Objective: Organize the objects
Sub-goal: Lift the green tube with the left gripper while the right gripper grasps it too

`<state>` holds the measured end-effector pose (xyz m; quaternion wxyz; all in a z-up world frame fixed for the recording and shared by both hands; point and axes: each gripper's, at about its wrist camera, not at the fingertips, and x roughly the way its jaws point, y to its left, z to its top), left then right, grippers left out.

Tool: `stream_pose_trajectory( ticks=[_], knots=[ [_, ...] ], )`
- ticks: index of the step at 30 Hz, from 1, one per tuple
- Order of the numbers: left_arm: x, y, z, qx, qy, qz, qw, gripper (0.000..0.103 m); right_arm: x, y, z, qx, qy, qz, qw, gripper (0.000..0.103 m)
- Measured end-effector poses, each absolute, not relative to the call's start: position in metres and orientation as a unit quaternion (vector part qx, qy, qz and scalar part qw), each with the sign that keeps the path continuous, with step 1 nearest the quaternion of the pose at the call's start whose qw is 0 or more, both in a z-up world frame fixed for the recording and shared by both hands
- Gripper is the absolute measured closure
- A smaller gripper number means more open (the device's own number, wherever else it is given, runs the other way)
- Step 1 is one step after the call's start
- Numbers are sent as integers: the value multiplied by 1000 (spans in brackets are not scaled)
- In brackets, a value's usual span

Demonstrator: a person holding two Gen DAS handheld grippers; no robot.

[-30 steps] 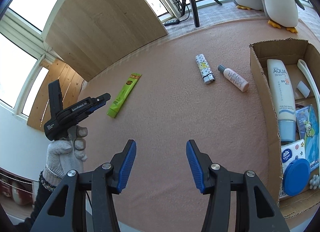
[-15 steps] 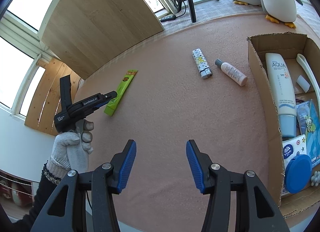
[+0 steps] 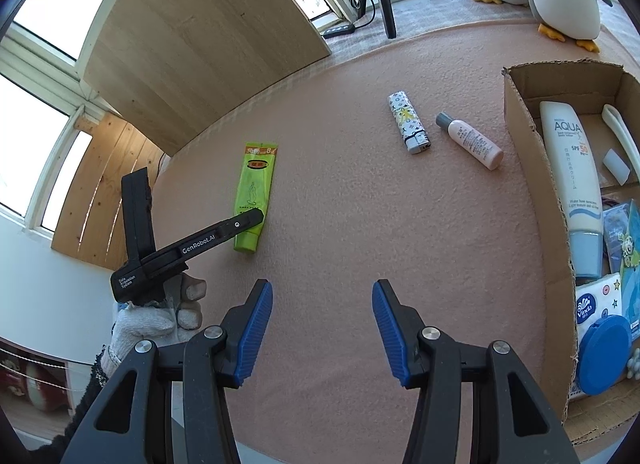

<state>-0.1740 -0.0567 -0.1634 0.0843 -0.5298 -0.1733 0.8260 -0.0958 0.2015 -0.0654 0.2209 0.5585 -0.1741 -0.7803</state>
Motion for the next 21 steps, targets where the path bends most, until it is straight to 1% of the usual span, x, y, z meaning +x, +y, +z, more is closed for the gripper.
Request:
stream_pose_trajectory(
  ticks=[7, 12, 13, 14, 15, 16, 17, 19, 21],
  knots=[
    [-138, -23, -168, -537, -225, 804, 119, 74, -99, 198, -71, 561, -173, -778, 225, 55],
    [-121, -3, -167, -545, -221, 798, 130, 74, -100, 197, -80, 569, -172, -772, 225, 55],
    [-119, -2, -166, -546, -213, 800, 130, 69, -100, 197, -82, 571, -171, -771, 225, 55],
    [-117, -1, -164, -546, -208, 801, 130, 58, -100, 197, -85, 573, -170, -769, 226, 55],
    [-115, -1, -162, -545, -204, 803, 129, 52, -101, 196, -87, 576, -168, -767, 228, 55],
    [-113, -1, -160, -543, -197, 807, 125, 41, -103, 194, -90, 579, -166, -765, 229, 55],
    [-111, -1, -157, -539, -187, 812, 121, 38, -105, 193, -92, 583, -163, -762, 230, 55],
    [-110, -4, -155, -538, -173, 815, 126, 37, -108, 189, -99, 590, -162, -756, 233, 55],
    [-111, -8, -155, -540, -175, 813, 132, 38, -113, 184, -105, 597, -166, -748, 236, 55]
  ],
)
